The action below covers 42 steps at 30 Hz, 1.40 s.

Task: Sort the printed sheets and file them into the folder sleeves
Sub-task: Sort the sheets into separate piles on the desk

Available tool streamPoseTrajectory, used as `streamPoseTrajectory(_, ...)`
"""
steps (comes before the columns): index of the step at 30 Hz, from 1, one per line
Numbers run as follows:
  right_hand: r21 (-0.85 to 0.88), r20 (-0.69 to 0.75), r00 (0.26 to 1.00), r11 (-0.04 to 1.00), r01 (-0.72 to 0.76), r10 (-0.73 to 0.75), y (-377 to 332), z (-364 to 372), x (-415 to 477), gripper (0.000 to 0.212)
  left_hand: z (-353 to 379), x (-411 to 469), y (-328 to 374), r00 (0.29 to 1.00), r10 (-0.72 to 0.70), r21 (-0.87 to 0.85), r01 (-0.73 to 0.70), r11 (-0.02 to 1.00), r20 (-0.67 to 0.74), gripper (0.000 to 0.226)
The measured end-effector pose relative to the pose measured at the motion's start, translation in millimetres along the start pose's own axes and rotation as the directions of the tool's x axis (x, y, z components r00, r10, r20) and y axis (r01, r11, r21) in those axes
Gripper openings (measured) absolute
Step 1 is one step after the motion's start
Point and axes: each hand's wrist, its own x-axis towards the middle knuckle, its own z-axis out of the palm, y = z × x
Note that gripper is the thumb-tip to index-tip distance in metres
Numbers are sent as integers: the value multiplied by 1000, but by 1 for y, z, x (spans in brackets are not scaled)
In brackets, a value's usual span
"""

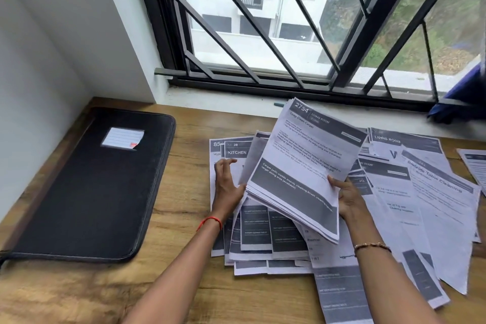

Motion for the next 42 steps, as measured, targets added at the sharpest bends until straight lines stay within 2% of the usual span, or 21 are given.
streamPoseTrajectory(4,9,17,1000,1000,-3,3,0,-1,0,48,0,5,-3,998,-67,-5,67,998,14,67)
streamPoseTrajectory(9,-9,-26,1000,1000,5,-6,3,-4,3,35,-1,3,2,999,-27,-35,29,999,35,73)
streamPoseTrajectory(12,-19,-31,999,1000,10,-10,4,-5,5,36,1,3,3,991,-130,-22,131,991,43,82)
streamPoseTrajectory(16,-22,-38,999,1000,14,-15,4,-6,6,36,2,10,7,971,-238,134,238,962,-14,86)
streamPoseTrajectory(20,-5,-30,1000,1000,11,-11,3,-4,7,37,-1,18,6,949,-314,122,314,942,-17,89)
streamPoseTrajectory(27,-17,-10,1000,1000,3,-3,2,-3,5,35,-3,21,9,937,-346,170,332,928,56,76)
streamPoseTrajectory(30,-19,2,1000,1000,-5,5,2,-3,4,34,-4,16,16,972,-224,247,199,948,74,49)
streamPoseTrajectory(34,-17,2,1000,1000,0,0,1,-1,3,34,-1,8,17,982,-35,215,-7,976,187,38)
streamPoseTrajectory(36,-11,-9,1000,1000,3,-3,1,0,2,35,-1,6,20,969,-32,66,16,998,244,37)
streamPoseTrajectory(38,-6,-24,1000,1000,7,-7,1,1,1,34,-1,4,29,974,-53,-56,67,996,219,62)
streamPoseTrajectory(39,-2,-32,999,1000,7,-7,1,2,0,34,-1,4,33,979,-85,-81,101,992,186,65)
streamPoseTrajectory(42,7,-35,999,1000,2,-1,1,2,-1,33,1,7,37,980,-177,-59,183,981,96,33)
